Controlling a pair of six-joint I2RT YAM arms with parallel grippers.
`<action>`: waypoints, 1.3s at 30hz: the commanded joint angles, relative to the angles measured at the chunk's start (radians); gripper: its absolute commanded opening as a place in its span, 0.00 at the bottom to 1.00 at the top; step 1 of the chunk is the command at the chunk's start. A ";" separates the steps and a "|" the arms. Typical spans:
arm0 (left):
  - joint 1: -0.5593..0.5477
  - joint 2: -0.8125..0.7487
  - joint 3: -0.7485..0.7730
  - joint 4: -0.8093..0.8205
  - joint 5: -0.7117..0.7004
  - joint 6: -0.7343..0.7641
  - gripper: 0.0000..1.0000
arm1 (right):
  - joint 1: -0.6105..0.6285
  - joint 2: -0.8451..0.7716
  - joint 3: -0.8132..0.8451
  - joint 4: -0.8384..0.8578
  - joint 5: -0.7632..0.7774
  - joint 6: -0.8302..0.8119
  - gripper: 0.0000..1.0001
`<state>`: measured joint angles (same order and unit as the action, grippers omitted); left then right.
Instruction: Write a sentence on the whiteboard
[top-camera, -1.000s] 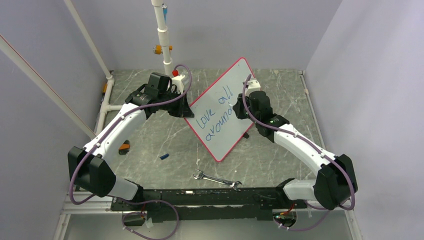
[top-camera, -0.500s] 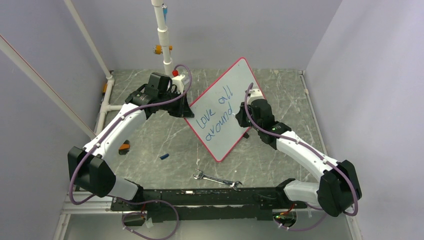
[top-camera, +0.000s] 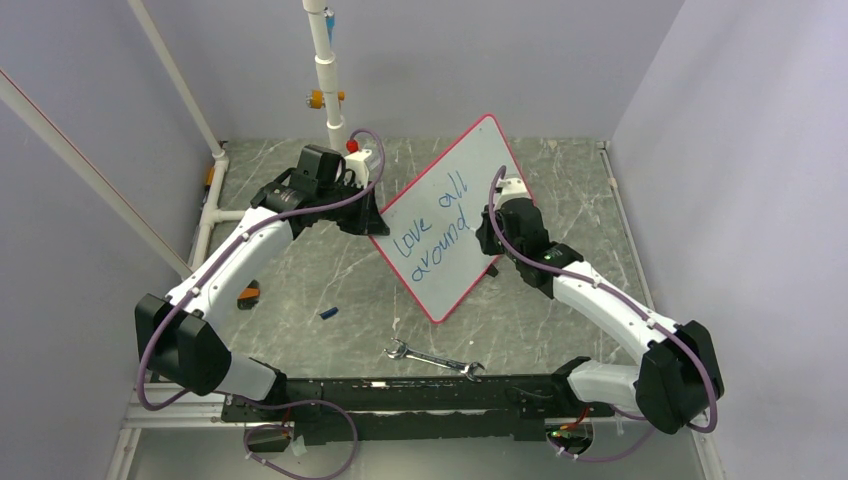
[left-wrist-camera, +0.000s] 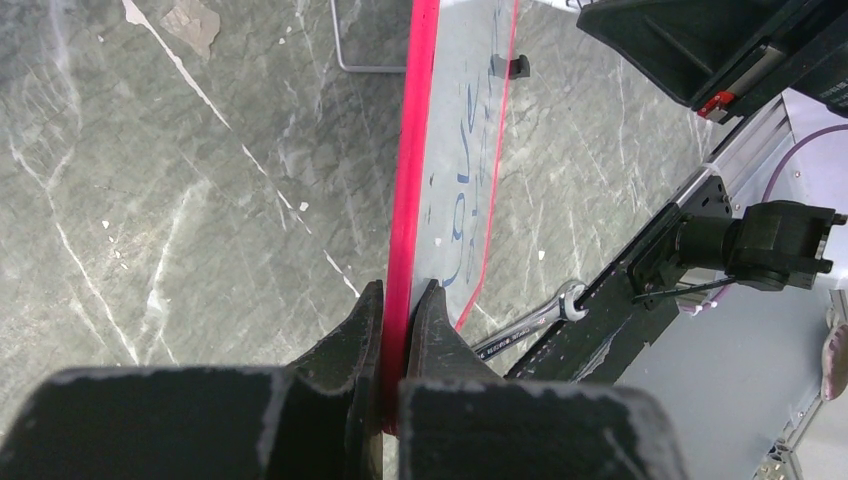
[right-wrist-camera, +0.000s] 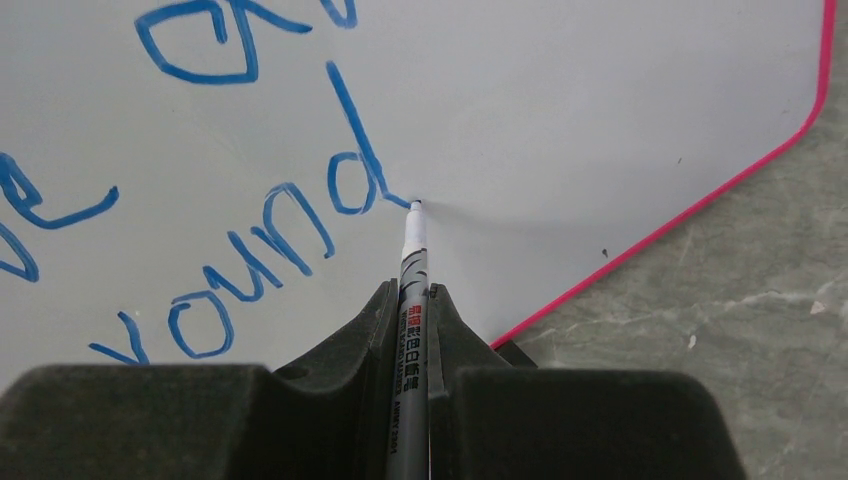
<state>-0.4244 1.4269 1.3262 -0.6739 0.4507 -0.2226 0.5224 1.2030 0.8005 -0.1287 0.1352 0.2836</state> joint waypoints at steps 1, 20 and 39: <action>0.006 0.036 -0.022 -0.130 -0.404 0.199 0.00 | 0.001 -0.029 0.075 0.002 0.048 -0.022 0.00; -0.012 0.023 -0.018 -0.134 -0.404 0.201 0.00 | -0.178 -0.015 0.104 0.066 -0.130 0.010 0.00; -0.030 0.020 -0.017 -0.136 -0.410 0.205 0.00 | -0.277 -0.032 0.056 0.124 -0.308 0.035 0.00</action>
<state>-0.4591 1.4105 1.3319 -0.6739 0.4217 -0.1993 0.2569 1.1946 0.8719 -0.0624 -0.1272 0.3004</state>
